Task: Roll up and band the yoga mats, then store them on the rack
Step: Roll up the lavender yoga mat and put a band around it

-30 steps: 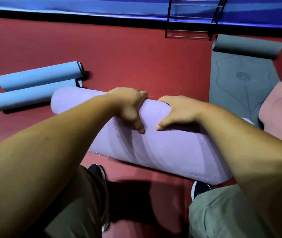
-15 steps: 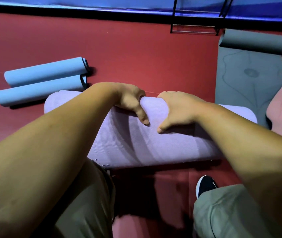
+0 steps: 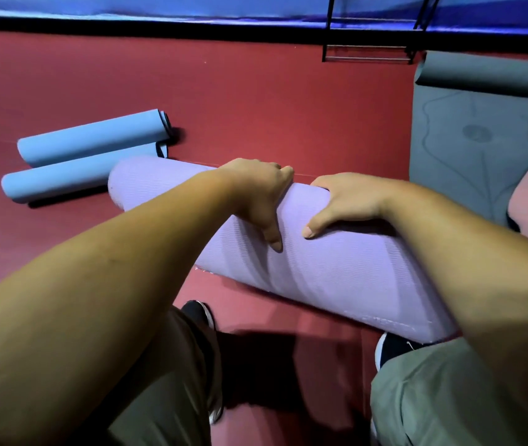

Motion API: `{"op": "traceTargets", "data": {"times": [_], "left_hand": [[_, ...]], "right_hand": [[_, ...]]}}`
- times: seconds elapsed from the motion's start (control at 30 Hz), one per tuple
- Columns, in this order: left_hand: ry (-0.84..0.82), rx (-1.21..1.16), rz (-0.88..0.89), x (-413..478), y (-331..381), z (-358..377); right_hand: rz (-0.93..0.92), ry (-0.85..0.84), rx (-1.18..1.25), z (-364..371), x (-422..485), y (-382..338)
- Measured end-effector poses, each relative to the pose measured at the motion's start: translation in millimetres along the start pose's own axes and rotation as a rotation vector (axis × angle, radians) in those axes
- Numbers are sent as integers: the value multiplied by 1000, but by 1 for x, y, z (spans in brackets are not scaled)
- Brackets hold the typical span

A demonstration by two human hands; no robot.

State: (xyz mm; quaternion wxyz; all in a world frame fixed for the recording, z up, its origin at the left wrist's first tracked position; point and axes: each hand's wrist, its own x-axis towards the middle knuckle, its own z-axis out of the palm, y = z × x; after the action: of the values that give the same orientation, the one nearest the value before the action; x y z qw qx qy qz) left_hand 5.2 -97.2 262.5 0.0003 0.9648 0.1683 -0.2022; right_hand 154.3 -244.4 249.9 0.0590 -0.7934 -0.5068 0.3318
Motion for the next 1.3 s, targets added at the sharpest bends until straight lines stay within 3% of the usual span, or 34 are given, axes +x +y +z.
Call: {"op": "traceTargets", "data": {"times": [0.17, 0.3, 0.4, 0.63, 0.97, 1.13, 1.3], "left_hand": [[-127, -274, -43, 8, -15, 2], [-213, -455, -64, 10, -33, 1], [-296, -540, -83, 7, -38, 2], [-258, -431, -95, -2, -26, -9], [-36, 107, 4, -11, -2, 3], [-88, -105, -32, -1, -3, 2], [-168, -383, -52, 5, -21, 0]], "right_hand": [[-22, -54, -164, 1, 2, -4], [-4, 32, -379, 16, 2, -14], [-39, 75, -357, 22, 4, -17], [-75, 74, -244, 14, 7, -15], [-15, -65, 91, 1, 0, 3], [-2, -114, 122, 2, 4, 11], [-43, -72, -166, 5, 4, 1]]}}
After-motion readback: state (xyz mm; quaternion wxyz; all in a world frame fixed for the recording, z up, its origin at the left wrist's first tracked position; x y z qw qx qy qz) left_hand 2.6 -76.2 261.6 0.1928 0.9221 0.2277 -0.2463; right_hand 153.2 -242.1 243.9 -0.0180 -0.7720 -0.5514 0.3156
